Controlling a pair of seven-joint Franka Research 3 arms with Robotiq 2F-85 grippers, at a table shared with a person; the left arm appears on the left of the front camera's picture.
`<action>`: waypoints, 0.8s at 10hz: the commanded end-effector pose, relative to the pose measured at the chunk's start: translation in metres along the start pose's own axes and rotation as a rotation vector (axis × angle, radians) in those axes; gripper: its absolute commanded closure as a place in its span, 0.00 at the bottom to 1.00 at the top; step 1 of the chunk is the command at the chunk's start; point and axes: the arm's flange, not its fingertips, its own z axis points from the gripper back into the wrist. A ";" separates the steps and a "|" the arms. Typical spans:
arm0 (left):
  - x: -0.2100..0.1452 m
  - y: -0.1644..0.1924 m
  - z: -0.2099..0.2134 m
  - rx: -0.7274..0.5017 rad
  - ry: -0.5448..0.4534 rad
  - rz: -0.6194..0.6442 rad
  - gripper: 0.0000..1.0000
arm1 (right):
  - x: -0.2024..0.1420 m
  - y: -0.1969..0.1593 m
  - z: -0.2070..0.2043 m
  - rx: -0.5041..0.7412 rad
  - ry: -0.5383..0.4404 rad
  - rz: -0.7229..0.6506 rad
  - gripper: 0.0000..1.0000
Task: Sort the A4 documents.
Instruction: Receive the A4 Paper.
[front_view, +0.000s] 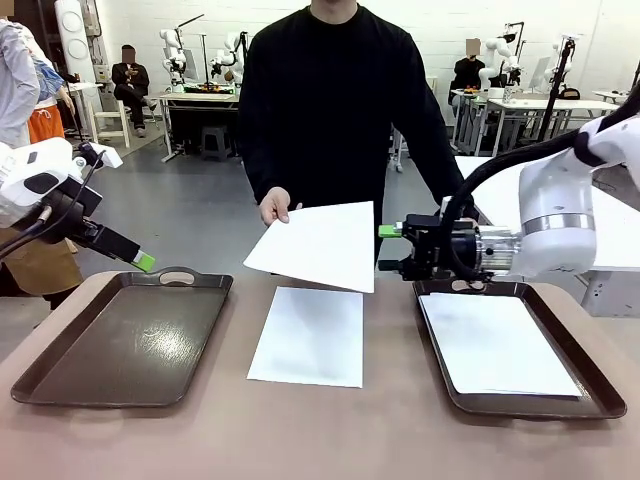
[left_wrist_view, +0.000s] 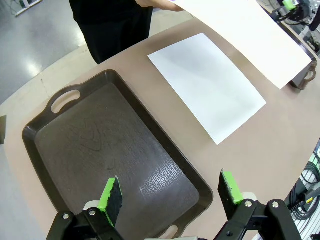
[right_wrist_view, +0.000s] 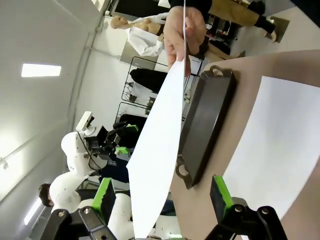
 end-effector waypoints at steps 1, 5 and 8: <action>-0.001 0.002 -0.001 -0.008 -0.004 0.003 0.00 | 0.016 -0.008 -0.025 0.017 -0.016 -0.046 0.00; -0.001 0.002 -0.001 -0.008 -0.004 0.003 0.00 | 0.027 -0.015 -0.048 0.085 -0.018 -0.098 0.00; -0.001 0.002 -0.001 -0.008 -0.004 0.003 0.00 | 0.026 -0.022 -0.046 0.080 -0.019 -0.063 0.18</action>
